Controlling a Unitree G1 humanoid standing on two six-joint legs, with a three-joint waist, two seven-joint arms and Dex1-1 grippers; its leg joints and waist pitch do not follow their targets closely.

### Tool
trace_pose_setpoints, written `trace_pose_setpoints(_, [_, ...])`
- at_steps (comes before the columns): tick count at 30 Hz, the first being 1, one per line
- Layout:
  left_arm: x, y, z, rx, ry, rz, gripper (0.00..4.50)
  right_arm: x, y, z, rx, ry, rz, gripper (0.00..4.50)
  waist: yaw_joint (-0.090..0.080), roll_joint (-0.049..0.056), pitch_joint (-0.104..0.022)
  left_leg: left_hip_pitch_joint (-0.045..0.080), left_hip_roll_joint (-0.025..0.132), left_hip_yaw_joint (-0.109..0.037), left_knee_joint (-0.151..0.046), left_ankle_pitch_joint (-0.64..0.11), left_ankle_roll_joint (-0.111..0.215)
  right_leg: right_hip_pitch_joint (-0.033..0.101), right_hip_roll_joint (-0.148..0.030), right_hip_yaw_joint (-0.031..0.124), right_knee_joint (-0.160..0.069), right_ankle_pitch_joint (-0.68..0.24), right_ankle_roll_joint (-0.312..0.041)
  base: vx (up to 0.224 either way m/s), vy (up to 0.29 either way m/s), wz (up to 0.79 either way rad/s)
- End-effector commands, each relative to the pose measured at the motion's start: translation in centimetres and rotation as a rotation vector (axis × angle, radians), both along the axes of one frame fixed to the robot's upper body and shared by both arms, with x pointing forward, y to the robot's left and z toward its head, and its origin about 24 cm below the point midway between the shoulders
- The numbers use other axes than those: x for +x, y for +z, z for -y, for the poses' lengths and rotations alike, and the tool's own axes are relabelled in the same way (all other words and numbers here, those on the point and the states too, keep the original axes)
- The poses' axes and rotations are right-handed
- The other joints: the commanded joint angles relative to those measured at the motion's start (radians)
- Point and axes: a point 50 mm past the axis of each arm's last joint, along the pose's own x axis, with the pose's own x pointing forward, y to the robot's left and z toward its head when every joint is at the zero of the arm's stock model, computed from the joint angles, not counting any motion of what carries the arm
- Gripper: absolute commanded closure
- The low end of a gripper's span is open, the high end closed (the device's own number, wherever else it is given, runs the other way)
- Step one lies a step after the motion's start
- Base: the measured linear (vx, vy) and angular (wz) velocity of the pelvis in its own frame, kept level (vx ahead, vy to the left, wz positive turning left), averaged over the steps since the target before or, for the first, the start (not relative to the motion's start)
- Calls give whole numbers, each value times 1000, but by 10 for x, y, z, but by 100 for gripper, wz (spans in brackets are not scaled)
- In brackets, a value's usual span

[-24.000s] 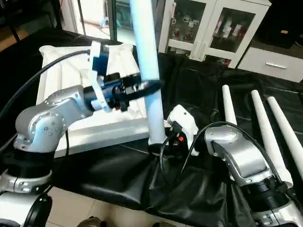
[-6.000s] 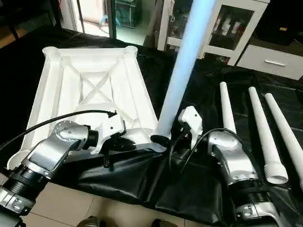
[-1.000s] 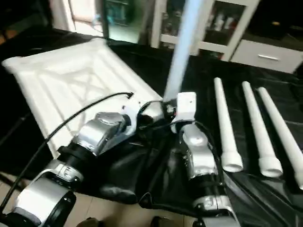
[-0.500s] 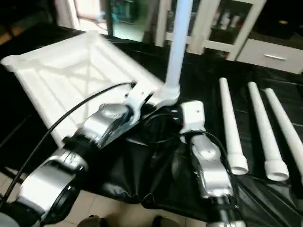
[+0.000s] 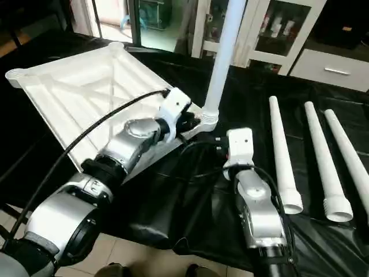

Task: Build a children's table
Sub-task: Rotate leg to tighten, then rotate table base

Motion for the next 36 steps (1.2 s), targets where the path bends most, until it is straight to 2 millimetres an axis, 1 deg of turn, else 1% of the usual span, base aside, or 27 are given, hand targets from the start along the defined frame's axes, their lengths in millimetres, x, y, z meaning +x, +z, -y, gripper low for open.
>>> trace_pose_setpoints(1, [0, 4, -1, -15, -19, 14, 280, -1, 6, 3, 7, -8, 12, 94, 2, -1, -87, 16, 43, -19, -75, -203, 83, 72, -64, 45, -68, -293, -168, 0, 0, 0])
trace_pose_setpoints(3, [-1, 4, -7, -10, -37, 19, 263, -2, 6, 1, 11, 10, 10, 94, 1, 2, -87, 18, 45, -20, -76, -213, 77, 70, -64, 45, -70, -307, -165, 0, 0, 0])
trace_pose_setpoints(5, [-4, 2, -16, -6, -76, 12, 253, -3, 7, -2, 15, 60, 14, 94, 1, -1, -88, 17, 47, -21, -77, -216, 74, 75, -68, 46, -67, -300, -172, 0, 0, 0])
trace_pose_setpoints(6, [-8, 1, -23, -7, -116, 8, 235, -5, 10, -6, 27, 115, 19, 94, 0, 0, -86, 14, 47, -21, -78, -214, 75, 74, -68, 47, -67, -305, -170, 0, 0, 0])
trace_pose_setpoints(7, [-8, 1, -23, -7, -116, 8, 226, -5, 10, -6, 27, 115, 19, 94, 1, 4, -87, 17, 50, -22, -79, -219, 72, 74, -68, 47, -65, -301, -175, 0, 0, 0])
trace_pose_setpoints(8, [-13, 0, -31, -5, -147, -8, 226, -7, 12, -9, 30, 184, 25, 94, 0, 5, -87, 17, 48, -19, -78, -217, 74, 71, -64, 48, -66, -296, -174, 0, 0, 0])
trace_pose_setpoints(9, [-28, 0, -55, 12, -248, -24, 213, -14, 21, -12, 78, 328, 28, 94, 3, 13, -91, 22, 56, -22, -79, -205, 74, 75, -67, 49, -53, -246, -196, 0, 0, 0])
trace_pose_setpoints(10, [-29, 0, -56, 13, -250, -25, 213, -14, 21, -12, 78, 332, 28, 94, 3, 12, -90, 16, 62, -28, -82, -195, 77, 83, -73, 51, -45, -224, -205, 0, 0, 0])
trace_pose_setpoints(11, [-34, 0, -62, 19, -276, -28, 204, -16, 23, -12, 81, 367, 30, 94, -2, 12, -87, 9, 61, -23, -83, -194, 82, 80, -66, 52, -46, -218, -204, 0, 0, 0])
trace_pose_setpoints(12, [-41, 1, -76, 55, -301, -34, 194, -18, 26, -10, 76, 403, 31, 94, -3, 25, -88, 26, 61, -20, -83, -221, 68, 66, -61, 52, -48, -236, -203, 0, 0, 0])
trace_pose_setpoints(13, [-45, 1, -85, 80, -312, -41, 183, -20, 28, -8, 69, 421, 32, 94, -5, 25, -86, 25, 62, -20, -86, -241, 48, 67, -60, 53, -49, -254, -199, 0, 0, 0])
trace_pose_setpoints(14, [-52, 1, -99, 112, -336, -44, 183, -22, 29, -6, 54, 448, 35, 94, -5, 24, -84, 26, 59, -18, -86, -249, 41, 65, -58, 54, -53, -270, -193, 0, 0, 0])
trace_pose_setpoints(15, [-57, 2, -107, 134, -355, -47, 183, -23, 30, -5, 43, 466, 36, 94, -5, 30, -79, 30, 60, -19, -91, -291, 11, 60, -58, 55, -56, -318, -177, 0, 0, 0])
trace_pose_setpoints(16, [-65, 3, -121, 157, -378, -68, 183, -25, 31, -4, 34, 488, 34, 94, -2, 34, -77, 35, 61, -21, -92, -317, -3, 57, -59, 55, -57, -338, -174, 0, 0, 0])
trace_pose_setpoints(18, [-84, 10, -149, 187, -414, -133, 183, -29, 33, -1, 44, 531, 25, 94, -8, 33, -66, 33, 58, -24, -101, -393, -28, 56, -58, 57, -64, -424, -150, 0, 0, 0])
trace_pose_setpoints(20, [-87, 12, -160, 196, -399, -148, 183, -31, 33, -1, 43, 551, 22, 94, -9, 32, -60, 41, 55, -23, -101, -439, -36, 47, -54, 55, -74, -482, -130, 0, 0, 0])
trace_pose_setpoints(21, [-89, 16, -171, 203, -373, -159, 183, -34, 34, -2, 44, 576, 15, 94, -11, 28, -54, 47, 51, -27, -100, -475, -41, 44, -59, 53, -85, -564, -102, 0, 0, 0])
trace_pose_setpoints(22, [-89, 16, -171, 203, -373, -159, 183, -34, 34, -2, 44, 576, 15, 94, -10, 30, -53, 47, 51, -30, -101, -479, -42, 46, -61, 53, -88, -589, -91, 0, 0, 0])
trace_pose_setpoints(23, [-92, 21, -185, 225, -331, -171, 183, -38, 34, -2, 43, 614, 5, 94, -12, 31, -47, 50, 49, -33, -101, -501, -43, 41, -61, 49, -97, -647, -65, 0, 0, 0])
trace_pose_setpoints(24, [-92, 21, -185, 225, -331, -171, 183, -38, 34, -2, 43, 614, 5, 94, -14, 30, -46, 51, 48, -38, -102, -517, -45, 44, -64, 46, -103, -695, -42, 0, 0, 0])
trace_pose_setpoints(25, [-96, 24, -198, 253, -290, -195, 183, -44, 34, -5, 52, 667, -11, 94, -16, 30, -43, 50, 47, -39, -101, -522, -44, 43, -64, 44, -107, -720, -29, 0, 0, 0])
trace_pose_setpoints(26, [-96, 24, -198, 253, -290, -195, 183, -44, 34, -5, 52, 667, -11, 94, -16, 30, -46, 50, 46, -42, -100, -521, -44, 46, -66, 44, -106, -733, -21, 0, 0, 0])
trace_pose_setpoints(27, [-101, 27, -207, 272, -261, -221, 183, -48, 35, -7, 57, 706, -24, 94, -23, 32, -42, 53, 42, -45, -99, -527, -40, 40, -64, 38, -117, -774, -5, 0, 0, 0])
trace_pose_setpoints(28, [-101, 27, -207, 272, -261, -221, 183, -48, 35, -7, 57, 706, -24, 94, -24, 32, -44, 55, 42, -47, -97, -529, -42, 41, -65, 37, -117, -774, -6, 0, 0, 0])
trace_pose_setpoints(30, [-109, 24, -224, 323, -212, -292, 183, -53, 35, -10, 61, 750, -37, 94, -35, 34, -41, 49, 45, -52, -104, -537, -38, 45, -63, 35, -117, -760, -7, 0, 0, 0])
trace_pose_setpoints(32, [-111, 22, -230, 347, -198, -318, 183, -54, 35, -10, 60, 754, -39, 94, -40, 37, -40, 46, 46, -55, -108, -548, -38, 47, -61, 32, -117, -751, -7, 0, 0, 0])
trace_pose_setpoints(36, [-118, 9, -242, 470, -166, -392, 183, -55, 35, -9, 52, 753, -43, 94, -50, 40, -34, 57, 47, -60, -111, -613, -49, 40, -60, 28, -125, -754, -9, 0, 0, 0])
